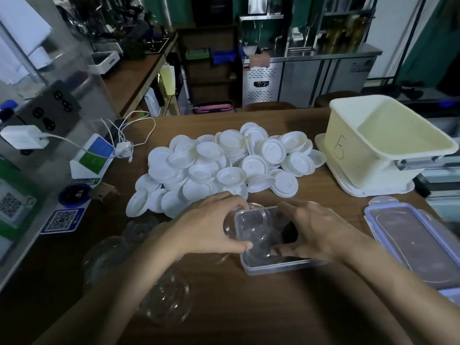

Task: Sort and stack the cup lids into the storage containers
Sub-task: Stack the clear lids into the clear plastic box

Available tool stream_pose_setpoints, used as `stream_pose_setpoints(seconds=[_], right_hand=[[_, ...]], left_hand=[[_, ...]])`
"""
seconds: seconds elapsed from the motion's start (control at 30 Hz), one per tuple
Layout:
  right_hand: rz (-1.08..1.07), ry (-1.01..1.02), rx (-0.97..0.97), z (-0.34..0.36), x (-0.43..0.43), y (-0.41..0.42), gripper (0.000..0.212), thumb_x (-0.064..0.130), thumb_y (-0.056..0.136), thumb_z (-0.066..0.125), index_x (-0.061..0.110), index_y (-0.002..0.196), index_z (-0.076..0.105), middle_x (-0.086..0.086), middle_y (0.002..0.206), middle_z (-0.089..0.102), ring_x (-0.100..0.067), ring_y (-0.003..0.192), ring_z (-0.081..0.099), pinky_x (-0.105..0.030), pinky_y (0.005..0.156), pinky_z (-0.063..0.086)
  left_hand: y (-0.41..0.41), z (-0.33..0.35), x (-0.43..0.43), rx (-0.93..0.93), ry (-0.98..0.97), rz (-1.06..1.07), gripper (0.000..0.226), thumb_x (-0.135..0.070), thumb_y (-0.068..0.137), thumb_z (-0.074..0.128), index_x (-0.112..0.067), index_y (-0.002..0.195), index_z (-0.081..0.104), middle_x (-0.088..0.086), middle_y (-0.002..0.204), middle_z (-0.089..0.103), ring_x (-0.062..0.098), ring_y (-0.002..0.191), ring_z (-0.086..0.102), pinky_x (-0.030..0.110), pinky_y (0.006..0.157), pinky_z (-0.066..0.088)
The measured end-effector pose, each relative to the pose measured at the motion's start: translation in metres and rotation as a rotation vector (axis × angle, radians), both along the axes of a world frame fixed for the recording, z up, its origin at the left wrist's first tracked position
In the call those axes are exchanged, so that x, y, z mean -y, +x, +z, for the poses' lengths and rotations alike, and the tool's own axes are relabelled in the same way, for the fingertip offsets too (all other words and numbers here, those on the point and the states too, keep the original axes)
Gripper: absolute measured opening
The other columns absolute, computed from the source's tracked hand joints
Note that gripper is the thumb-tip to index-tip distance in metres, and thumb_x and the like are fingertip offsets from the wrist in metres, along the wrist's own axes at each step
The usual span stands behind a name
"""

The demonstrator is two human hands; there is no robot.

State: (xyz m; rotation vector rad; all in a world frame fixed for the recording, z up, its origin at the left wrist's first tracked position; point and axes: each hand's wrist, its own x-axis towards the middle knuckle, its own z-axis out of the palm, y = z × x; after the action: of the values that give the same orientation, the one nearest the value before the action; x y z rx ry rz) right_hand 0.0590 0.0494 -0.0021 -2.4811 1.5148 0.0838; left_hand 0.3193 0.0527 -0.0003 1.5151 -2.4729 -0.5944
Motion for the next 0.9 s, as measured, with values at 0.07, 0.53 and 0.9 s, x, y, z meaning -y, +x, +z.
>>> stream_pose_setpoints(seconds=[0.07, 0.53, 0.9], right_hand=[[-0.032, 0.014, 0.059, 0.001, -0.002, -0.014, 0.052, 0.07, 0.074, 0.068, 0.034, 0.108, 0.052, 0.02, 0.112, 0.056, -0.012, 0.104, 0.06, -0.036, 0.083, 0.052], [-0.085, -0.015, 0.391, 0.01, -0.018, -0.046, 0.05, 0.062, 0.08, 0.061, 0.043, 0.126, 0.053, 0.027, 0.122, 0.058, -0.001, 0.116, 0.056, -0.039, 0.096, 0.051], [-0.095, -0.007, 0.381, 0.009, -0.019, -0.036, 0.05, 0.071, 0.082, 0.054, 0.045, 0.125, 0.053, 0.024, 0.123, 0.059, -0.004, 0.113, 0.059, -0.039, 0.094, 0.052]], left_hand=[[-0.01, -0.003, 0.003, 0.032, 0.015, -0.018, 0.068, -0.075, 0.069, 0.075, -0.048, 0.126, 0.05, -0.028, 0.127, 0.053, 0.0, 0.12, 0.049, 0.034, 0.102, 0.047], [-0.05, -0.013, 0.017, 0.216, -0.001, -0.21, 0.062, -0.069, 0.068, 0.079, -0.04, 0.113, 0.048, -0.019, 0.115, 0.047, 0.01, 0.104, 0.053, 0.039, 0.087, 0.052], [-0.035, -0.016, 0.015, 0.129, 0.023, -0.2, 0.046, -0.064, 0.083, 0.074, -0.038, 0.119, 0.061, -0.022, 0.117, 0.058, 0.002, 0.105, 0.054, 0.034, 0.09, 0.051]])
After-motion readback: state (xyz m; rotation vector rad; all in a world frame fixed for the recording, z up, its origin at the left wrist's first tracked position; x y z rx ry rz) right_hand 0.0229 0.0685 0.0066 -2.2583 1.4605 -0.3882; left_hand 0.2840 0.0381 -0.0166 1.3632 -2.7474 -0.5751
